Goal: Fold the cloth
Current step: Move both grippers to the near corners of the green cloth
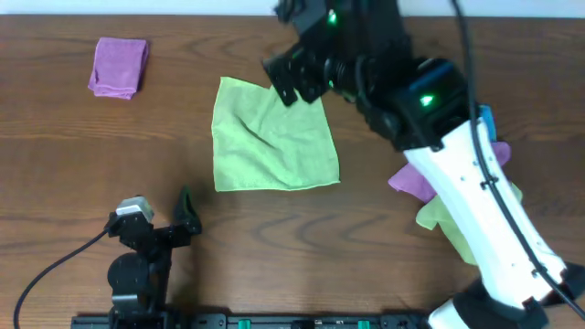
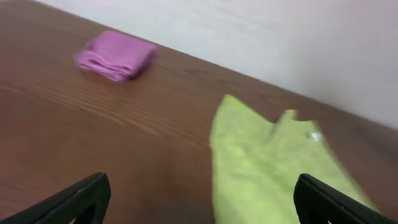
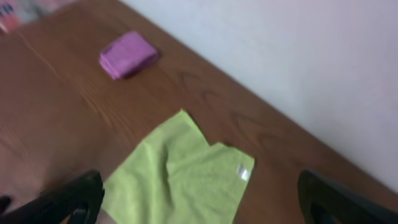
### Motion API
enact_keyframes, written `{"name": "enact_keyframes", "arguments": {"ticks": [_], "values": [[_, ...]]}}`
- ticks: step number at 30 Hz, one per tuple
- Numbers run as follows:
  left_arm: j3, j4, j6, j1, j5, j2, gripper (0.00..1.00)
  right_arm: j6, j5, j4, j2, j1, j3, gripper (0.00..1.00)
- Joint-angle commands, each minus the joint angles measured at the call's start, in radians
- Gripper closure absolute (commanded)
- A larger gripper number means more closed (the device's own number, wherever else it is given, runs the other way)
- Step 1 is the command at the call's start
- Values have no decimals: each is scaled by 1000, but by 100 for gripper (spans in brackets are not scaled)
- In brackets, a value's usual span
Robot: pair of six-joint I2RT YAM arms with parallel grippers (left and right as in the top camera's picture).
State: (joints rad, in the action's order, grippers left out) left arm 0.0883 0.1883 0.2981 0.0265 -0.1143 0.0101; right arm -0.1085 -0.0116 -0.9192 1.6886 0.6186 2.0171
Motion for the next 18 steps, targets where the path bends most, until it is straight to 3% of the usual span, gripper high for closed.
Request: {"name": "enact_keyframes", "arguments": {"ticks": [1, 5, 8, 13, 18], "values": [[-29, -2, 188, 6, -176, -3, 5, -65, 62, 127, -232, -4, -229, 1], [-29, -19, 368, 6, -314, -3, 4, -10, 68, 138, -409, -7, -429, 1], [-25, -46, 306, 5, -442, 3, 4, 114, 67, 6, -441, -17, -463, 1], [37, -42, 182, -27, -412, 76, 4, 203, 68, -253, -434, -17, -463, 1], [171, -12, 47, -61, -369, 306, 4, 271, 93, -368, -444, -22, -463, 1]]}}
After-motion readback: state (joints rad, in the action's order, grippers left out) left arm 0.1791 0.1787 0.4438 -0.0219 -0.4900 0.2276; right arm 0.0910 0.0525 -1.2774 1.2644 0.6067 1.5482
